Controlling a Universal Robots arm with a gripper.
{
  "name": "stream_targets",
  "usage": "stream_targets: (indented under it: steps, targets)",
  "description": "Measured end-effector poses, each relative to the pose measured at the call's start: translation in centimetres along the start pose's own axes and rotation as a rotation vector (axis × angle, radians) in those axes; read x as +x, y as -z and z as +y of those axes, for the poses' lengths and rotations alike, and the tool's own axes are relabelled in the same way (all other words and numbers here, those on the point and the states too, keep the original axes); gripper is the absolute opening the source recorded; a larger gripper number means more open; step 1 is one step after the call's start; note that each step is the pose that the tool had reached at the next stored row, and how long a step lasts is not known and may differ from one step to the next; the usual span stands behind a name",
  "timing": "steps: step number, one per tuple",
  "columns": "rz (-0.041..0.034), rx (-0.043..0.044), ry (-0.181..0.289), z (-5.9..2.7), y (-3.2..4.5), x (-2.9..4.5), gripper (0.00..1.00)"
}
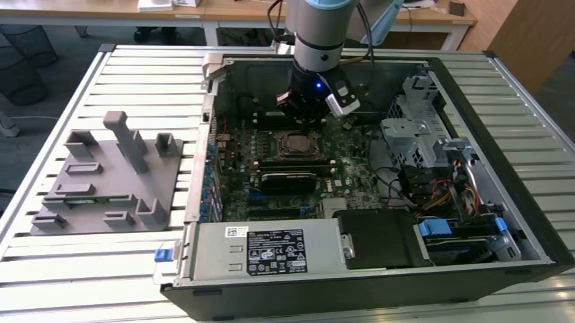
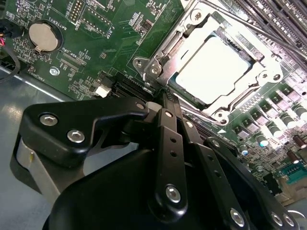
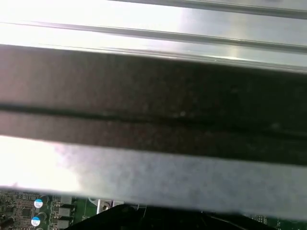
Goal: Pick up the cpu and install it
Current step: 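Install the first cpu locking lever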
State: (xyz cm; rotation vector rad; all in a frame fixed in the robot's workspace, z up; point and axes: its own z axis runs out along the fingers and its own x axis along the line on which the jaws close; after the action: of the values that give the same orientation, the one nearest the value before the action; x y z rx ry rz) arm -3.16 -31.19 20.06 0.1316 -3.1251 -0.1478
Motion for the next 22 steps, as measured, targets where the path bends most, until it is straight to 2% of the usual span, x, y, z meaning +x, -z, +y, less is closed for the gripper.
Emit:
stream_targets:
  steps: [2, 5, 7, 13, 22]
  targets:
    - [0.0009, 0.008, 0.0, -0.01, -0.01, 0.0, 0.11]
    - [0.0035, 0.0265, -0.001, -0.03, -0.18, -0.04, 0.11]
    - [0.0064, 0.0329, -0.001, -0.07, -0.33, -0.09, 0.11]
    - [0.0108, 0.0332, -0.001, -0.09, -0.6, -0.28, 0.11]
    - [0.0106, 0.0324, -0.001, 0.06, 0.15, -0.29, 0.11]
